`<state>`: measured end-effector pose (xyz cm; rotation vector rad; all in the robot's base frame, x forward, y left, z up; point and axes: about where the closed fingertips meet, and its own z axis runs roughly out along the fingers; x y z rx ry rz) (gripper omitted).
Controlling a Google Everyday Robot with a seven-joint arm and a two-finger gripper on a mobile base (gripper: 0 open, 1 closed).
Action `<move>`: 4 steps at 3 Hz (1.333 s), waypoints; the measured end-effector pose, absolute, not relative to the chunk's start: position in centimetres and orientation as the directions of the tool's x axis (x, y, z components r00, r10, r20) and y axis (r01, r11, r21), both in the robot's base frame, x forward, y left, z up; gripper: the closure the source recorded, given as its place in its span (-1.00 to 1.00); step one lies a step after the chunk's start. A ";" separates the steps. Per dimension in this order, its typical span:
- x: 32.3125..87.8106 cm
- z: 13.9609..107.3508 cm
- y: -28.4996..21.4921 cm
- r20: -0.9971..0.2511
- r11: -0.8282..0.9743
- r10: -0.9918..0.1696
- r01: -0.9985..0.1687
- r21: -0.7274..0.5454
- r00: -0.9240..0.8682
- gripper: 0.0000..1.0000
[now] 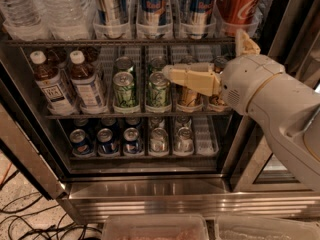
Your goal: Pick redbull can from top shelf of fridge
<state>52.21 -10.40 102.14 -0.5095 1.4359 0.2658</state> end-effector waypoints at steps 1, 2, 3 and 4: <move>52.2 102.1 -10.4 -0.983 0.865 -0.127 -0.470 -0.174 0.130 -1.00; 52.2 102.1 -10.4 -0.983 0.865 -0.127 -0.470 -0.174 0.130 -0.63; 52.2 102.1 -10.4 -0.983 0.865 -0.127 -0.470 -0.174 0.130 -0.21; 52.2 102.1 -10.4 -0.983 0.865 -0.127 -0.470 -0.174 0.130 -0.06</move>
Offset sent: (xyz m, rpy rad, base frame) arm 0.0000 0.0000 0.0000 0.0000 0.0000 0.0000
